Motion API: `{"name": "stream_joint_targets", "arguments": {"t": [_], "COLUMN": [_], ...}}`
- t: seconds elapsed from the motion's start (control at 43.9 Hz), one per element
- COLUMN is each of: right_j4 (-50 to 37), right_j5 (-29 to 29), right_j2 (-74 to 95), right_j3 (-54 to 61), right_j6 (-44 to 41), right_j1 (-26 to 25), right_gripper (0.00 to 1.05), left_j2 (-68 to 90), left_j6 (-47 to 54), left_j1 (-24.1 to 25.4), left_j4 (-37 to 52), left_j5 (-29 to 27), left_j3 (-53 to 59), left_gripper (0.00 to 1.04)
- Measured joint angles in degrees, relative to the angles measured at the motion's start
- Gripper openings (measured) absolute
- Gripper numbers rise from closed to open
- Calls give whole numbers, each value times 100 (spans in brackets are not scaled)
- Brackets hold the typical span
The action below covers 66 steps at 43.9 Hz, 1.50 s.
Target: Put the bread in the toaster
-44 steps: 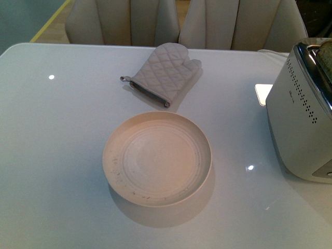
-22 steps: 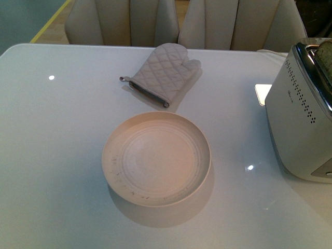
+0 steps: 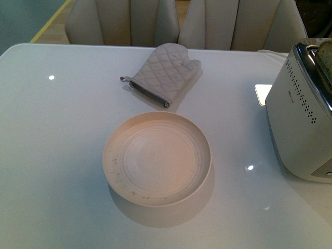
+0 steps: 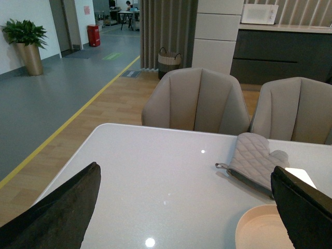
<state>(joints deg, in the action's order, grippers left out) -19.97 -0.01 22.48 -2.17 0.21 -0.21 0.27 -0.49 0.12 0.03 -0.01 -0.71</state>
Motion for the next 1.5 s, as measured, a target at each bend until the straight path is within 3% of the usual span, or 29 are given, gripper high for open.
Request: {"name": "stream_joint_targets", "arguments": {"t": [0.728, 0.842, 1.138, 1.411, 1.502], "right_j4": [973, 1943, 1989, 1989, 1989], "right_j5": [2, 2, 2, 2, 2], "right_j2": [-1224, -2111, -2210, -2212, -2212], "right_j3": [107, 107, 107, 107, 107], "right_j6": [0, -2, 0, -4, -4], "right_j1": [0, 2, 7, 7, 7], "right_gripper": [2, 2, 2, 58, 72], "left_j2": [0, 0, 0, 0, 0], "left_j6": [2, 2, 2, 2, 2], "left_j1": [0, 0, 0, 0, 0], "left_j4": [0, 0, 0, 0, 0], "left_j5": [0, 0, 0, 0, 0], "left_j3": [0, 0, 0, 0, 0], "left_gripper": [98, 98, 98, 98, 98]}}
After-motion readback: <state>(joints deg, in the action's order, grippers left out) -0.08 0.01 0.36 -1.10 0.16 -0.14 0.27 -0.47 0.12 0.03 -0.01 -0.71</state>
